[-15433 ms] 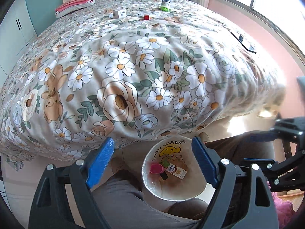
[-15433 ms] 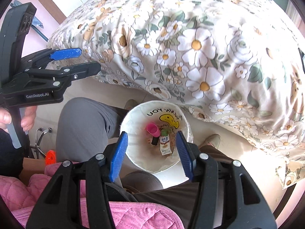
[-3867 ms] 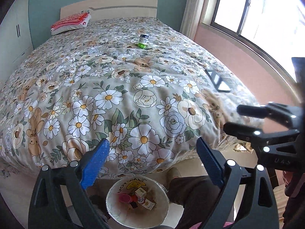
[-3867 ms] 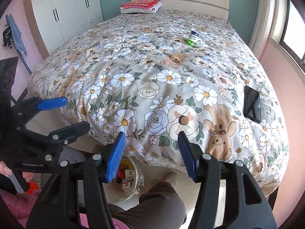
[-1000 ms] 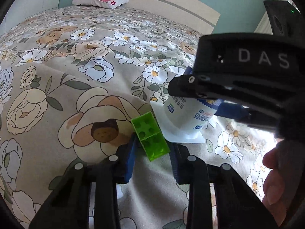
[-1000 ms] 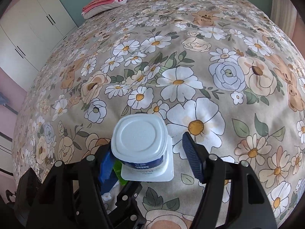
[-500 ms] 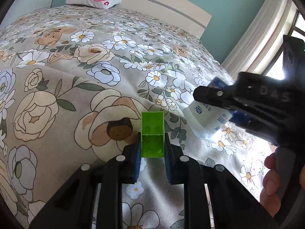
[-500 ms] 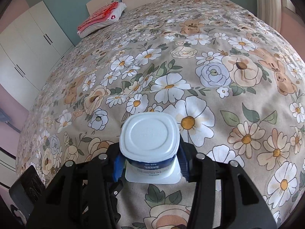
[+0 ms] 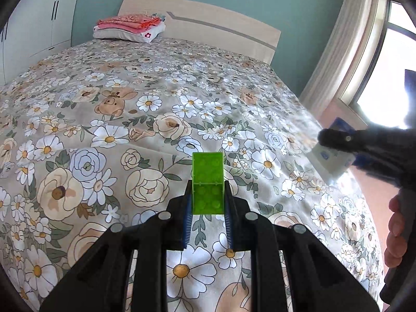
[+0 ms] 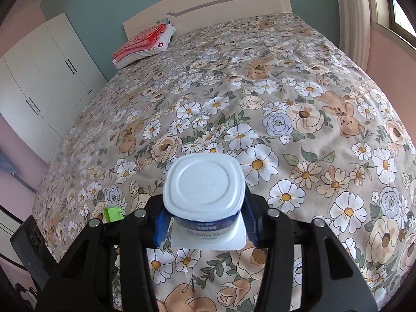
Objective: Collect trash
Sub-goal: 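Lift and carry the white cup and green block over the trash bin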
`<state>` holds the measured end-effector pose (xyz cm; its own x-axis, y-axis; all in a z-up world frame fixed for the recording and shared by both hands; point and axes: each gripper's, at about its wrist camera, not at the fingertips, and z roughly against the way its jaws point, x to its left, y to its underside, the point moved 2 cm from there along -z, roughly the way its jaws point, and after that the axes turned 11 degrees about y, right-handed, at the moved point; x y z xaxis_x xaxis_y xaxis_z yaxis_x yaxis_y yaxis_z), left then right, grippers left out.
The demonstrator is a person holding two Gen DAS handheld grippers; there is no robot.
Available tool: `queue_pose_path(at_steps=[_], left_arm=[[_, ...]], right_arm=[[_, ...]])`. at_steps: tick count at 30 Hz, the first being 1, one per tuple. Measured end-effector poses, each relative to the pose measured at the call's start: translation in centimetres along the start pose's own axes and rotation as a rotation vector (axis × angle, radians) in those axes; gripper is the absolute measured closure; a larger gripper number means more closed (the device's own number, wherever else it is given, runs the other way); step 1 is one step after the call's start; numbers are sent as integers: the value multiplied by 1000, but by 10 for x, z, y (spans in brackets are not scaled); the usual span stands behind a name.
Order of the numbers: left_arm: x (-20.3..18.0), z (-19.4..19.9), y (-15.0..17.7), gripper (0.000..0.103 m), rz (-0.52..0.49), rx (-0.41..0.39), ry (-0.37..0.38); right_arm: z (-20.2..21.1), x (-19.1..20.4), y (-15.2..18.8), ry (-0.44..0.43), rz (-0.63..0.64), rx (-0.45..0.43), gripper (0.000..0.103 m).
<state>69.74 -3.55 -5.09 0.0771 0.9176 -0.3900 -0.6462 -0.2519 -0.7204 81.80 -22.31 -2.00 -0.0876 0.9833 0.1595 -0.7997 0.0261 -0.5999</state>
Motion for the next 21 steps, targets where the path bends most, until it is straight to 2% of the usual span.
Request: queue_pose_path(at_steps=[11, 21], left_arm=[[-3, 178, -49, 80, -74, -113, -80], [-8, 342, -52, 80, -111, -196, -145]], right_arm=[[160, 65, 20, 30, 95, -100, 55], [322, 144, 64, 58, 227, -224, 55]])
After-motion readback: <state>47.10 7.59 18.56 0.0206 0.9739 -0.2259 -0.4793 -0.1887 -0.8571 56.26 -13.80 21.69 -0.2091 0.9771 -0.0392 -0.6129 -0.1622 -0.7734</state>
